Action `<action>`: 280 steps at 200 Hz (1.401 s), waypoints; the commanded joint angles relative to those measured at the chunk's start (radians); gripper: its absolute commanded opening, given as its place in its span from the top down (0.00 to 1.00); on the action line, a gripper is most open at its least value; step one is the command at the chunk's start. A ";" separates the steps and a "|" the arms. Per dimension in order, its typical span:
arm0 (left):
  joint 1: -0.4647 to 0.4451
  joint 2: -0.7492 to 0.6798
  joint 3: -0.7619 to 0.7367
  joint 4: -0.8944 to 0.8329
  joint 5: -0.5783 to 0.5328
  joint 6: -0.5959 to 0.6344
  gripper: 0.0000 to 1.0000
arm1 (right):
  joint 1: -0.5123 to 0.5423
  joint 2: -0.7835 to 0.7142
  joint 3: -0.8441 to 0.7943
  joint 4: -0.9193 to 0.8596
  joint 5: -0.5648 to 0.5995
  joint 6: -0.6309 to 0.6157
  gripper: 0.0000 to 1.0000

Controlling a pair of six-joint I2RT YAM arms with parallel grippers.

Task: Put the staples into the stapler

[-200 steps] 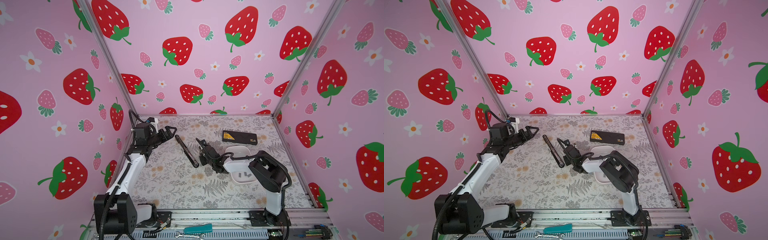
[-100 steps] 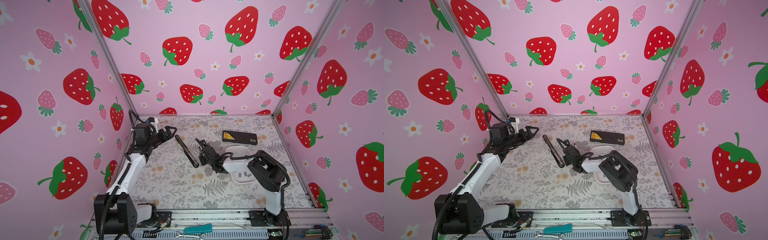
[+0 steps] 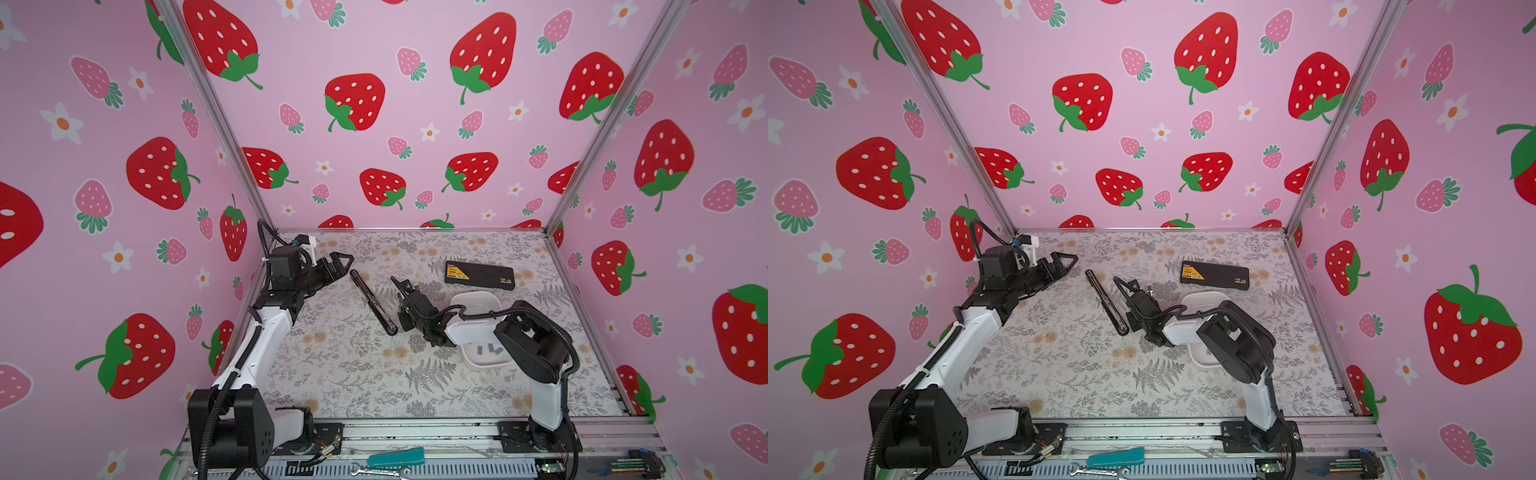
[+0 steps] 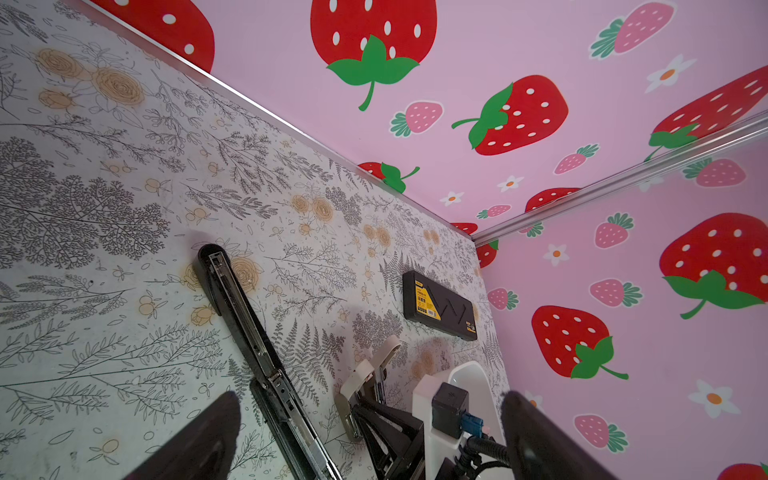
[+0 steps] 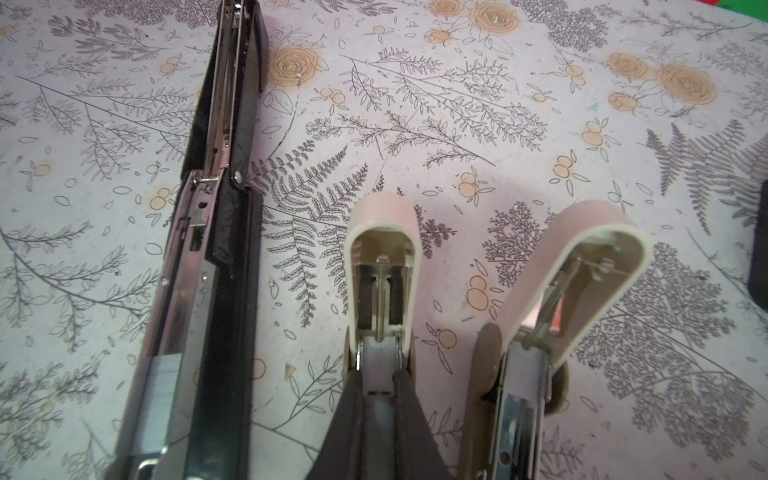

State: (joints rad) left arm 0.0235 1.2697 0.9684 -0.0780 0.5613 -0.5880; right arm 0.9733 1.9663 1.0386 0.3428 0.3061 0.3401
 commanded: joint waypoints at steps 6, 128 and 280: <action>0.003 0.003 0.032 0.016 0.015 0.004 0.01 | 0.011 -0.022 -0.040 0.001 0.017 0.017 0.92; 0.001 0.000 0.030 0.015 0.017 0.002 0.01 | 0.028 -0.067 -0.069 0.012 0.037 0.026 0.75; 0.000 0.006 0.032 0.017 0.019 0.001 0.01 | 0.030 -0.117 -0.082 0.011 0.045 0.028 0.71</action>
State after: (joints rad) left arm 0.0235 1.2705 0.9684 -0.0780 0.5613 -0.5880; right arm 0.9970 1.8771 0.9638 0.3645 0.3325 0.3653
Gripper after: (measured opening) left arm 0.990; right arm 0.290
